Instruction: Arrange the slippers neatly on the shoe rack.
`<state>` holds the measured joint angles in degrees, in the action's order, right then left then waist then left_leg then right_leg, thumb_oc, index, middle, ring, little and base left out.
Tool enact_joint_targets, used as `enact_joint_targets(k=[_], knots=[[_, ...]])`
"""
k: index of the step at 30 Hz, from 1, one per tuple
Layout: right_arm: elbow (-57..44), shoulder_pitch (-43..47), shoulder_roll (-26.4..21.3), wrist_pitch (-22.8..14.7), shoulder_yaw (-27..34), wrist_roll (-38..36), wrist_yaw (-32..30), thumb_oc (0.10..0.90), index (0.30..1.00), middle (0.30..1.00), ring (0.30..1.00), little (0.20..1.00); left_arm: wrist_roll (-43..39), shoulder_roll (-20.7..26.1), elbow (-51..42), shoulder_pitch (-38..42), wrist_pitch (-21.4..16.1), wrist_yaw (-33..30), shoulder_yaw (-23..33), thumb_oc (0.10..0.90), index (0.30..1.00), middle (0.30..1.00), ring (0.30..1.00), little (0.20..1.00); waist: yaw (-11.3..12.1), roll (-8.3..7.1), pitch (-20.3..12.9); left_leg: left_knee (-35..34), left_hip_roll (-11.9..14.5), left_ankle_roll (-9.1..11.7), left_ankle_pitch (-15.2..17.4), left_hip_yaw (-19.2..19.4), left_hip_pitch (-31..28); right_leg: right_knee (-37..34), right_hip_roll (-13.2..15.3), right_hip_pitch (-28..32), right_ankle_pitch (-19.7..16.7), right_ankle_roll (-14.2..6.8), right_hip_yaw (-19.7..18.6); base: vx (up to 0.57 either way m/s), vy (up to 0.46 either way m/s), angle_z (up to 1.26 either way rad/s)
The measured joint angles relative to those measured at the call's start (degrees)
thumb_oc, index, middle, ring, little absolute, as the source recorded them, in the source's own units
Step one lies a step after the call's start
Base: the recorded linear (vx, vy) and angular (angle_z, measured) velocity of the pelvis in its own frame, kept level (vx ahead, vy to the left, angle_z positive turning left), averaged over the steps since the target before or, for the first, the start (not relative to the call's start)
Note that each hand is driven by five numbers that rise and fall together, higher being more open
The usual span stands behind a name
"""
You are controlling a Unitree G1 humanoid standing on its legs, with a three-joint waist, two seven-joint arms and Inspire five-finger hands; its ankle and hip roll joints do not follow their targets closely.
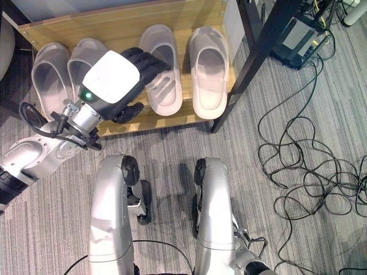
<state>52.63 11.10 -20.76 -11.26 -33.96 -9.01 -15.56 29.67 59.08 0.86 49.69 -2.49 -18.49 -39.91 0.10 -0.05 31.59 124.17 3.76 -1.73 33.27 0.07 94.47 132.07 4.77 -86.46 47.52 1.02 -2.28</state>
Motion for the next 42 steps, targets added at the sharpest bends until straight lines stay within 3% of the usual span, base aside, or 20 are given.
enact_joint_targets(k=[8, 11, 18, 22, 30, 42], knots=[[-0.2, 0.1, 0.0, 0.6, -0.2, -0.1, 0.0, 0.800, 0.900, 0.900, 0.900, 0.900, -9.6, -7.4, 9.5, -3.4, 2.6, -4.2, 4.9, 0.800, 0.900, 0.900, 0.900, 0.900, 0.0, 0.23, 0.0, 0.2, 0.0, -0.1, 0.0, -0.2, 0.1, 0.0, -0.1, 0.1, 0.0, 0.0, 0.1, 0.00, 0.000, 0.00], [-0.3, 0.3, -0.3, 0.8, -0.8, -0.2, 0.1, 0.800, 0.900, 0.900, 0.900, 0.900, -16.9, -14.8, 16.6, -3.9, 2.4, -7.8, 8.8, 0.800, 0.900, 0.900, 0.900, 0.900, -0.2, 0.24, 0.0, 0.5, 0.0, -0.2, 0.1, -0.2, 0.0, 0.1, -0.2, 0.2, 0.0, 0.0, 0.1, 0.00, 0.000, 0.00], [-0.6, 0.7, 0.1, 1.3, -1.2, -0.2, 0.1, 0.800, 0.900, 0.900, 0.900, 0.900, -31.3, -16.1, 18.8, -3.0, 1.1, -8.3, 8.6, 0.800, 0.900, 0.900, 0.900, 0.900, -1.9, 0.21, 0.0, 0.7, 0.0, -0.3, 0.2, -0.1, 0.0, 0.2, -0.3, 0.1, 0.0, 0.0, -0.1, 0.00, 0.000, 0.00], [-0.6, 0.7, 0.0, 1.3, -1.2, -0.2, 0.1, 0.800, 0.900, 0.900, 0.900, 0.900, -31.0, -16.8, 18.7, -1.3, 1.1, -8.2, 6.1, 0.800, 0.900, 0.900, 0.900, 0.900, -1.8, 0.20, 0.0, 0.7, 0.0, -0.5, 0.2, -0.1, 0.0, 0.3, -0.3, 0.1, 0.0, -0.1, -0.1, 0.00, 0.000, 0.00], [-0.5, 0.5, 0.1, 0.9, -1.3, -0.2, 0.1, 0.800, 0.900, 0.900, 0.900, 0.900, -19.3, -16.7, 18.6, 2.7, 1.2, -8.3, 5.1, 0.800, 0.900, 0.900, 0.900, 0.900, -2.0, 0.15, 0.0, 1.1, 0.0, -0.5, 0.2, -0.1, 0.1, 0.7, -0.4, 0.0, 0.0, -0.1, -0.1, 0.00, 0.000, 0.00], [-0.2, 0.7, 0.4, 0.7, -1.5, -0.2, 0.2, 0.800, 0.900, 0.900, 0.900, 0.900, -20.4, -17.4, 19.5, 6.4, 1.0, -4.5, -0.8, 0.800, 0.900, 0.900, 0.900, 0.900, -3.1, 0.13, 0.0, 1.2, 0.0, -0.5, 0.2, -0.1, 0.0, 1.0, -0.4, 0.0, 0.0, -0.1, -0.1, 0.00, 0.000, 0.00]])
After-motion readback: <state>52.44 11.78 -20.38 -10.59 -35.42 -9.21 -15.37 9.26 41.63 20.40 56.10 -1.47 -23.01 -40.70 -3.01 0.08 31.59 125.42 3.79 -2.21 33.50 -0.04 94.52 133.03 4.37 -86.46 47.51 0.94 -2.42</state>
